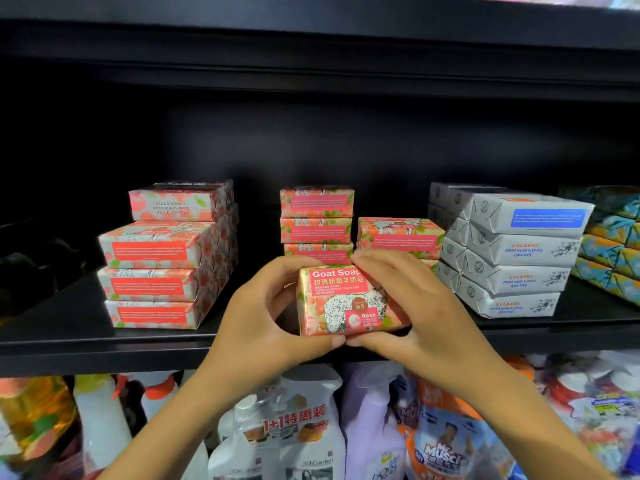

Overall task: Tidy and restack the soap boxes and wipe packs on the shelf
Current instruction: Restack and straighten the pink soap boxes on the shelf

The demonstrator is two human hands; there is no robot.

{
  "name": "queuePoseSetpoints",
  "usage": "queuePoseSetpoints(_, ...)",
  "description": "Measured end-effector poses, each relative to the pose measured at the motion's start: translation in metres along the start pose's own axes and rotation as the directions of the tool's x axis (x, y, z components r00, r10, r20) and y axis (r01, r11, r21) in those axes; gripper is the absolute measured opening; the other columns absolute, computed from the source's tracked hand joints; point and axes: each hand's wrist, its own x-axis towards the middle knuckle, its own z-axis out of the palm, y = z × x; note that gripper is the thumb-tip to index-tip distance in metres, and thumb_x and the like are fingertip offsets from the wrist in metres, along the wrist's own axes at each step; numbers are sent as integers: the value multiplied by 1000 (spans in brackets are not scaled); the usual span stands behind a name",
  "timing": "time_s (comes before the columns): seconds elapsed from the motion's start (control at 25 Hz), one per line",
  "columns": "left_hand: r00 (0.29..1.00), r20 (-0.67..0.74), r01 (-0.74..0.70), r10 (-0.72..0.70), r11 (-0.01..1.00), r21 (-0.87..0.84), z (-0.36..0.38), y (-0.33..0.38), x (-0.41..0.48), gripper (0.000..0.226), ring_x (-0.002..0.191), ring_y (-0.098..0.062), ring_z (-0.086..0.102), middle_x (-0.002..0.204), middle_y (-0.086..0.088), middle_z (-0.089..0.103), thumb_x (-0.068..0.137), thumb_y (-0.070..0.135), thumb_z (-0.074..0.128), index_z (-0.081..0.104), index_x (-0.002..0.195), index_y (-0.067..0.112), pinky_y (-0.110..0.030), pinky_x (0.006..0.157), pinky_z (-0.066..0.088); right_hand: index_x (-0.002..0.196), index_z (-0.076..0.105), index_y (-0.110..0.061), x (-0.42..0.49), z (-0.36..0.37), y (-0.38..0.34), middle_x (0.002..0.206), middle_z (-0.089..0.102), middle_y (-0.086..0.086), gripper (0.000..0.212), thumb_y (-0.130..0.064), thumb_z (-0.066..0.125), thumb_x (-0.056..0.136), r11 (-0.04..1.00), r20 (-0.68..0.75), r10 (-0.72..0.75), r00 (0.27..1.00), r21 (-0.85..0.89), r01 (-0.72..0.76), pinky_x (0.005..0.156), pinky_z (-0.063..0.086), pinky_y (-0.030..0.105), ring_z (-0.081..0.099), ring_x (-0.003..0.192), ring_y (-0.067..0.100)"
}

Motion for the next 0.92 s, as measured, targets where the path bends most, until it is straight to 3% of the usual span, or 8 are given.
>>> queuePoseSetpoints(0.16,996,-16,-83,86,985,150,4,-5,-1,73,118,-8,55,123,15,59,61,34,83,51,126,27,-19,93,46,124,55,-3,2,-6,2,124,55,6,58,-31,69,75,991,-63,-58,996,-122,50,94,42,32,48,116,18)
queuePoseSetpoints(0.28,998,-61,18,7,915,403,-6,-14,-2,70,120,0,49,126,17,55,68,52,76,51,129,29,-24,99,42,124,54,-1,7,-19,9,124,54,9,60,-33,69,75,990,-150,-28,988,-142,6,99,36,25,46,116,19)
queuePoseSetpoints(0.36,998,-35,70,-62,822,565,-12,-21,-6,61,114,-1,51,120,17,57,68,57,67,57,122,30,-24,96,43,127,52,-3,15,-32,17,125,53,8,65,-35,72,74,987,-206,53,977,-137,-82,98,33,21,44,118,19)
queuePoseSetpoints(0.48,993,86,-11,-75,684,729,-13,-27,-10,42,101,-2,55,104,18,62,76,57,65,64,108,29,-14,82,42,133,47,-8,36,-47,32,130,50,6,71,-36,75,73,954,-196,206,959,-178,-242,95,36,31,41,122,20)
queuePoseSetpoints(0.64,991,114,-39,-73,650,759,-12,-28,-11,51,90,0,56,93,20,65,74,67,44,68,96,29,-14,75,44,136,43,-11,59,-52,48,137,47,4,69,-38,70,78,931,-46,282,958,-228,-285,101,29,30,37,128,19)
queuePoseSetpoints(0.8,993,106,-46,-54,649,760,-11,-28,-12,50,89,-1,57,92,19,66,74,66,44,69,94,28,-18,73,47,126,55,-15,66,-53,53,125,57,2,45,-31,63,85,952,27,226,974,-217,-215,90,33,26,47,117,18)
queuePoseSetpoints(0.92,993,99,-36,-61,649,760,-10,-27,-12,51,89,-2,57,92,18,66,74,66,43,70,94,27,-19,74,47,123,58,-17,70,-53,54,122,60,0,39,-29,63,86,950,22,219,975,-233,-208,89,35,28,50,114,17)
